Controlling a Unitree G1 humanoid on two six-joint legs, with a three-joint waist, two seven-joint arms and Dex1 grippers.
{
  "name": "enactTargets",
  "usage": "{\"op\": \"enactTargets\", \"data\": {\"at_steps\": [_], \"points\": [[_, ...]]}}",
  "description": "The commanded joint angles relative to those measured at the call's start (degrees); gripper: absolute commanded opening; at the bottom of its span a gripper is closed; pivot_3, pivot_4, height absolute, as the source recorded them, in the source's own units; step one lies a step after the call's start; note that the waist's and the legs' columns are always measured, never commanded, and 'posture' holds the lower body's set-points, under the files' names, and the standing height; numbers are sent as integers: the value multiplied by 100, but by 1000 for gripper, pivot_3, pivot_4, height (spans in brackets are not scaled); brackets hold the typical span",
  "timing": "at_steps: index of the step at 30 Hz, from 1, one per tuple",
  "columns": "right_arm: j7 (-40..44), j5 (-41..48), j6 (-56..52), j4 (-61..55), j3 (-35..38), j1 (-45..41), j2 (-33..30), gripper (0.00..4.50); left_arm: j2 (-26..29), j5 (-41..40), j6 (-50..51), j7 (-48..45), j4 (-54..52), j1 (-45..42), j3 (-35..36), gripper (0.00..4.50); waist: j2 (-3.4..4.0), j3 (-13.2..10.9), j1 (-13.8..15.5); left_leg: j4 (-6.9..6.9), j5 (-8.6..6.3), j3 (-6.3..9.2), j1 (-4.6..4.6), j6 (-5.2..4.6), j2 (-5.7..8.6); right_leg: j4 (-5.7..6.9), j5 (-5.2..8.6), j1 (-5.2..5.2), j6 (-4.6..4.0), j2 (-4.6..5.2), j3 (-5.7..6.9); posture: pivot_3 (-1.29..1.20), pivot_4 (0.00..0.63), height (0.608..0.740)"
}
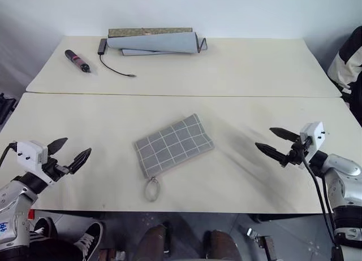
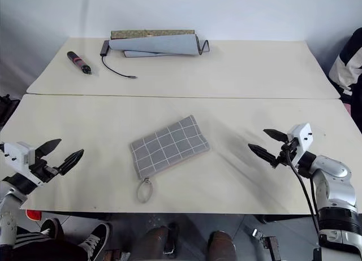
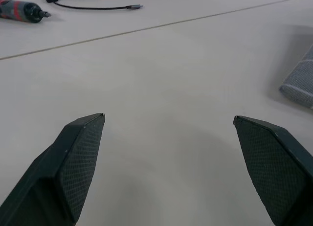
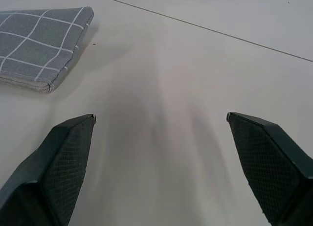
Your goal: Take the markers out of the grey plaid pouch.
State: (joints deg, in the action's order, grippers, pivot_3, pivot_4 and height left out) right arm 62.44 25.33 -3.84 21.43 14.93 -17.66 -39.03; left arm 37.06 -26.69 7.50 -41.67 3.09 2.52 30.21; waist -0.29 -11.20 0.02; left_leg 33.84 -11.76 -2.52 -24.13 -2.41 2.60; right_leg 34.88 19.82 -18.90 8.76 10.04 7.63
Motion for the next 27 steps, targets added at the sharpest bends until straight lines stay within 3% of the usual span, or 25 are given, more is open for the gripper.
{"op": "enactTargets", "data": {"at_steps": [1, 4, 9, 13, 18, 23, 27], "points": [[-19, 62, 65, -217, 112, -15, -25, 4490, 122, 58, -31, -39, -116, 4, -30, 4497, 0, 0, -3, 0, 0, 0, 0, 0, 0, 0, 0, 0, 0, 0, 0, 0, 150, 740], [-105, 60, 8, -281, 88, -87, 3, 4490, 236, 526, -473, 55, 26, -73, -154, 4497, 0, 0, 1, 0, 0, -2, 1, 1, -4, 0, -1, 0, -2, -4, -1, 0, 150, 740], [-320, -4, -86, -515, -101, -250, 188, 4490, 205, 448, -587, -115, -15, -130, -227, 4497, 0, 0, -12, 0, -1, -7, 0, 2, -8, -2, -3, -3, -5, -6, -4, 0, 150, 740], [-537, 218, -577, -1063, -457, -582, 755, 3590, 172, 606, -742, -106, -119, -132, -439, 4500, 0, 0, -23, 0, -5, -17, 0, 13, -31, -3, -9, -13, -15, -27, -16, 0, 150, 740], [-1265, -300, -338, -1043, -1145, -1278, 1815, 1908, 212, 730, -1041, -148, -60, -316, -620, 4500, -1, 1, -32, -2, -3, -49, -5, 22, -45, 21, -14, -50, -24, -39, -39, 0, 150, 740], [-1996, -1165, 221, -83, -1802, -1991, 2796, 90, 312, 1349, -1826, -171, 150, -402, -956, 4500, -8, 5, -46, -4, -2, -73, -4, 23, -50, 64, -17, -74, -29, -45, -57, 0, 150, 740], [-2521, -1859, 809, 1069, -2096, -2554, 3072, 35, 306, 1654, -2346, -154, 155, -331, -1130, 4500, -12, 6, -45, -5, -2, -76, -4, 22, -50, 73, -18, -80, -30, -45, -57, 0, 150, 740]]}}
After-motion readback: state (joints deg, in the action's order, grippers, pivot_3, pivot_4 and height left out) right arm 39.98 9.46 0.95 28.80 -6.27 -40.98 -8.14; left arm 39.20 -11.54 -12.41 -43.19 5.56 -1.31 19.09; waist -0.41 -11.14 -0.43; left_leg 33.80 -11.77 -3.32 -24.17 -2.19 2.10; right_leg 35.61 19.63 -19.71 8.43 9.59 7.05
